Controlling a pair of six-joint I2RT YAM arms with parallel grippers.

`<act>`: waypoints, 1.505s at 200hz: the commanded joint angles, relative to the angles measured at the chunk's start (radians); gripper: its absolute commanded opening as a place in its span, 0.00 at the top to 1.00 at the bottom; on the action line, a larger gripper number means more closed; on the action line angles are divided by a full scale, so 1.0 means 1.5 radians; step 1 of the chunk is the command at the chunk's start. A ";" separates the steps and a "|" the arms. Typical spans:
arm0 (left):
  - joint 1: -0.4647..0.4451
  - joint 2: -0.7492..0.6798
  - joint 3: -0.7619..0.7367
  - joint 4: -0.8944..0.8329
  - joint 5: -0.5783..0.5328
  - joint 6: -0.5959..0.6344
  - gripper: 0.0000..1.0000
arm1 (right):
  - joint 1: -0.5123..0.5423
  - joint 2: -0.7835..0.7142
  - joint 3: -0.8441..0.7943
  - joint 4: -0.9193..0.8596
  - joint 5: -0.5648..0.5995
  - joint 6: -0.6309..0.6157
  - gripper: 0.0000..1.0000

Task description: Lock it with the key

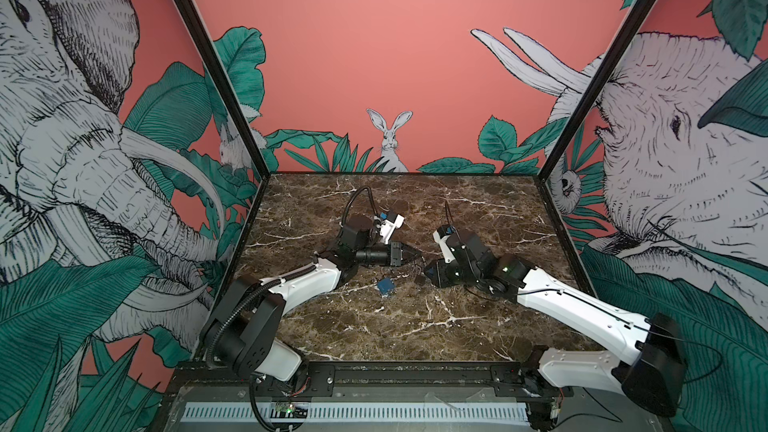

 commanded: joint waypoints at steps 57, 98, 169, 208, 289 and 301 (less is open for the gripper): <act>-0.007 0.004 0.010 0.024 0.016 -0.003 0.77 | -0.009 -0.017 0.006 0.028 0.006 0.004 0.82; -0.008 0.007 0.011 0.022 0.017 -0.002 0.80 | -0.010 -0.019 0.005 0.030 0.009 0.005 0.82; -0.009 0.009 0.011 0.025 0.021 -0.003 0.80 | -0.012 -0.022 0.004 0.032 0.013 0.006 0.82; -0.011 0.014 0.012 0.026 0.024 -0.004 0.89 | -0.012 -0.025 0.005 0.033 0.013 0.007 0.82; -0.012 0.022 -0.009 0.124 -0.008 -0.073 1.00 | -0.018 -0.069 -0.005 0.049 -0.007 -0.002 0.46; -0.012 0.019 -0.009 0.133 -0.027 -0.083 1.00 | -0.024 -0.100 -0.023 0.058 -0.009 -0.004 0.40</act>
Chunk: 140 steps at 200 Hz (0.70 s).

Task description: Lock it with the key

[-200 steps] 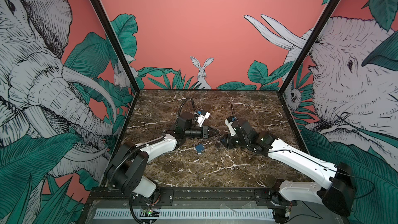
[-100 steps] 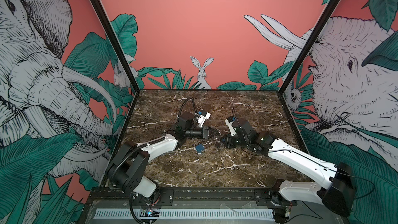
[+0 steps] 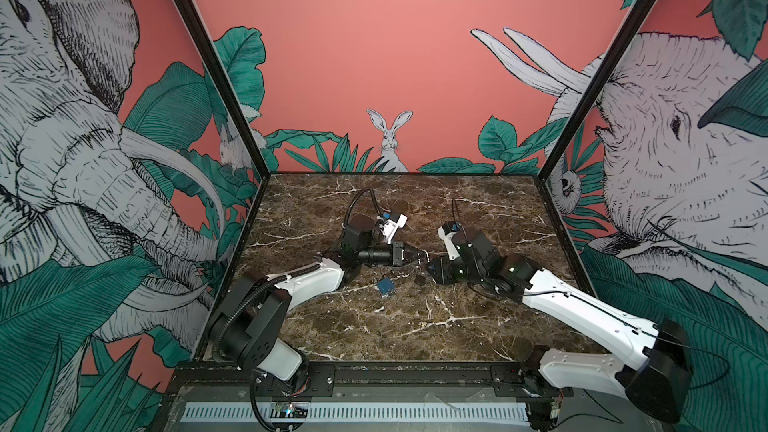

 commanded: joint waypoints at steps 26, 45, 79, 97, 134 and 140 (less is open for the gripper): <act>-0.003 -0.007 -0.004 0.081 -0.063 -0.056 1.00 | -0.020 -0.124 -0.061 0.070 -0.015 -0.002 0.36; -0.003 -0.005 -0.004 0.106 -0.076 -0.078 1.00 | -0.019 -0.143 -0.090 0.102 -0.045 -0.009 0.35; -0.008 -0.009 0.003 0.131 -0.081 -0.104 1.00 | -0.020 -0.143 -0.124 0.156 -0.057 -0.025 0.37; -0.014 -0.019 0.009 0.123 -0.085 -0.102 1.00 | -0.020 -0.129 -0.125 0.172 -0.045 -0.047 0.40; -0.023 -0.038 0.027 0.082 -0.092 -0.084 1.00 | -0.020 -0.095 -0.117 0.207 -0.021 -0.084 0.46; -0.023 -0.040 0.029 0.078 -0.093 -0.083 1.00 | -0.020 -0.091 -0.115 0.209 -0.009 -0.091 0.47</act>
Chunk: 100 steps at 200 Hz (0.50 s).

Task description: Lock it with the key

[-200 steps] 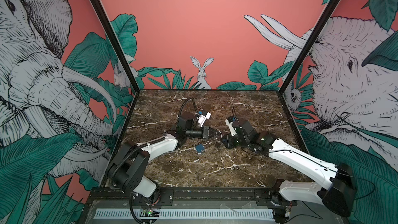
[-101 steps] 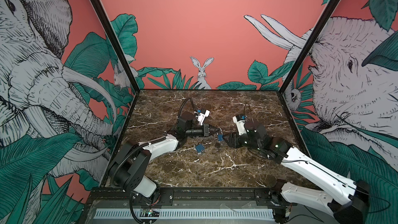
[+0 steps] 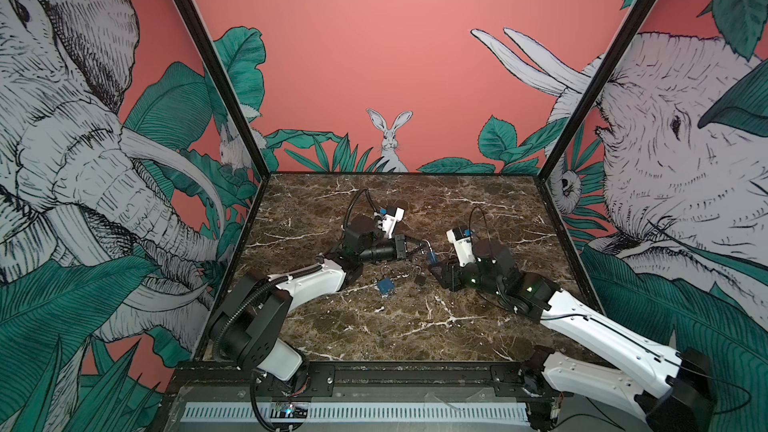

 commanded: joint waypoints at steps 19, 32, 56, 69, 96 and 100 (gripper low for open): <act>-0.008 -0.045 0.031 0.001 -0.006 0.005 1.00 | -0.003 0.023 0.015 0.061 0.061 -0.056 0.50; -0.007 -0.048 0.033 -0.002 -0.007 0.007 1.00 | -0.003 0.029 0.022 0.060 0.073 -0.062 0.54; -0.009 -0.050 0.035 -0.005 -0.007 0.007 1.00 | -0.003 0.040 0.028 0.066 0.077 -0.071 0.62; -0.009 -0.051 0.037 -0.005 -0.006 0.007 1.00 | -0.003 0.045 0.031 0.066 0.083 -0.073 0.64; -0.010 -0.053 0.042 -0.008 -0.004 0.007 1.00 | -0.003 0.049 0.034 0.070 0.094 -0.080 0.68; -0.011 -0.052 0.042 -0.008 -0.004 0.006 1.00 | -0.003 0.050 0.035 0.071 0.094 -0.081 0.68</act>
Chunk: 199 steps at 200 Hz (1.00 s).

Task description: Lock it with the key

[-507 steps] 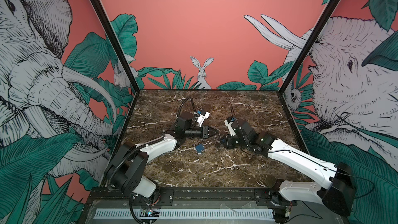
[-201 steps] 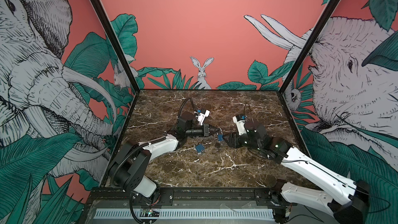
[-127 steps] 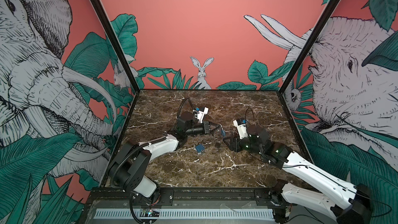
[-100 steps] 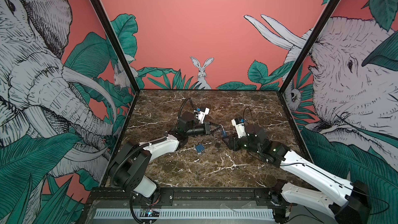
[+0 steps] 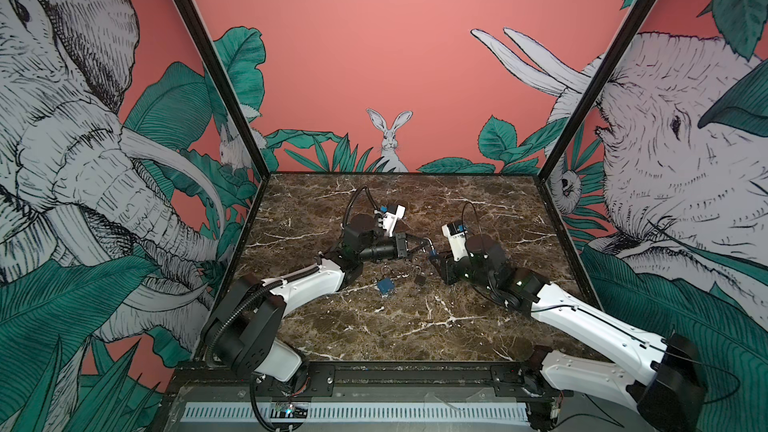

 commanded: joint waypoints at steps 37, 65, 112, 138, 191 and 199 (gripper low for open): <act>-0.003 -0.029 0.032 0.013 -0.001 0.003 1.00 | -0.003 0.012 0.025 0.029 0.027 -0.020 0.69; -0.004 -0.031 0.032 0.014 -0.004 0.003 1.00 | -0.002 0.020 0.025 0.032 0.026 -0.018 0.69; -0.004 -0.033 0.031 0.017 -0.003 -0.001 1.00 | -0.002 0.022 0.026 0.042 0.037 -0.016 0.72; -0.006 -0.034 0.031 0.020 -0.003 -0.003 1.00 | -0.003 0.026 0.026 0.046 0.045 -0.019 0.74; -0.007 -0.036 0.029 0.023 0.000 -0.005 1.00 | -0.004 0.025 0.022 0.051 0.049 -0.020 1.00; -0.006 -0.037 0.028 0.021 0.001 -0.003 1.00 | -0.005 0.023 0.022 0.049 0.041 -0.021 1.00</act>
